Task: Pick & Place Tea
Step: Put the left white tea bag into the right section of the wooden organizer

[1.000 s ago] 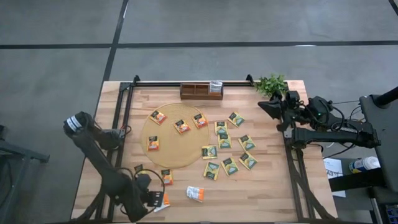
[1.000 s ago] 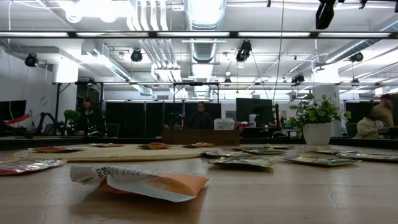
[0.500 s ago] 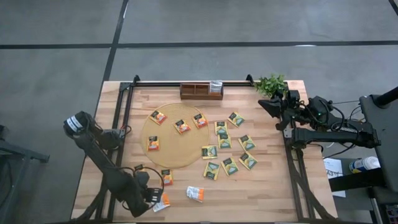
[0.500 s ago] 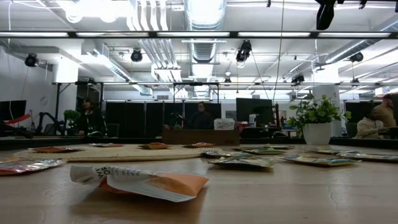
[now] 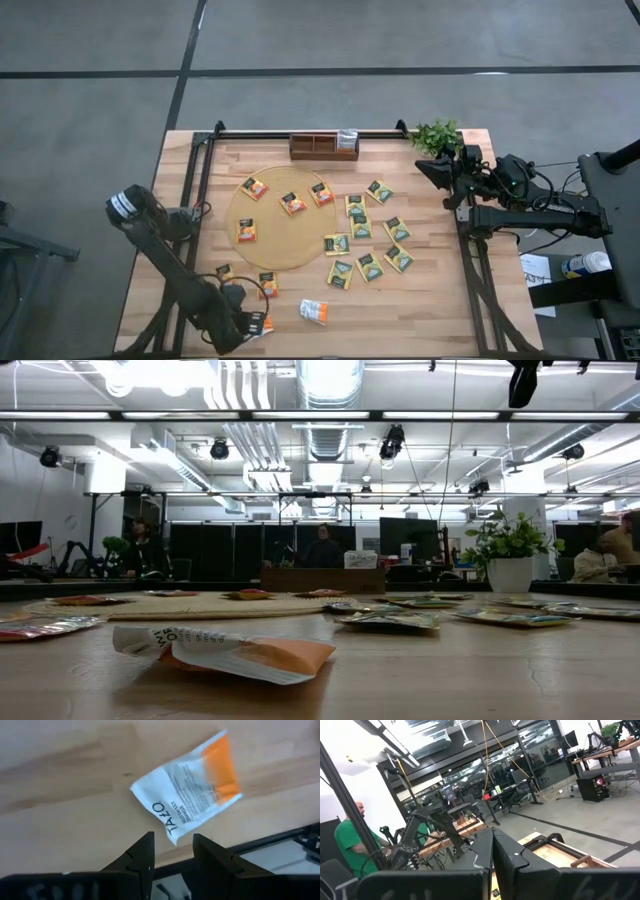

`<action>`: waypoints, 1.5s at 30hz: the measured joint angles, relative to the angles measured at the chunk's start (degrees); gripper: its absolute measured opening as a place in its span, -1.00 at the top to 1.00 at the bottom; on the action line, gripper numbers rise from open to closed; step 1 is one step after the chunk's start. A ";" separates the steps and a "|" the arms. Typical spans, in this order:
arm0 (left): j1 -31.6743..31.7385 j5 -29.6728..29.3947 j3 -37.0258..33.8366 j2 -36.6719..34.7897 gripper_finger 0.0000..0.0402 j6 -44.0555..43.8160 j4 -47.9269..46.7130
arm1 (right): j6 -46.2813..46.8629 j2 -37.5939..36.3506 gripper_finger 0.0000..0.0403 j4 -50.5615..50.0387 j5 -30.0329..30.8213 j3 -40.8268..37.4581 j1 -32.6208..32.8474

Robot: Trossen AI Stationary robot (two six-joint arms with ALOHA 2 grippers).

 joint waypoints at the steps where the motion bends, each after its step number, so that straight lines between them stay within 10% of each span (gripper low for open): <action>1: 0.00 0.74 0.22 1.17 0.37 0.00 0.39 | 0.02 0.00 0.96 0.00 -0.04 0.00 0.00; 25: 3.08 1.79 4.33 8.40 0.39 0.77 -1.49 | -0.37 0.09 0.96 0.02 -0.02 0.00 -0.02; 34: 3.45 2.60 4.26 8.67 0.94 2.41 -1.67 | -0.39 0.09 0.96 -0.17 0.00 0.00 -0.02; 45: 3.34 2.70 7.72 7.97 1.00 11.16 -5.11 | 0.22 0.09 0.96 -0.24 -0.02 0.00 -0.02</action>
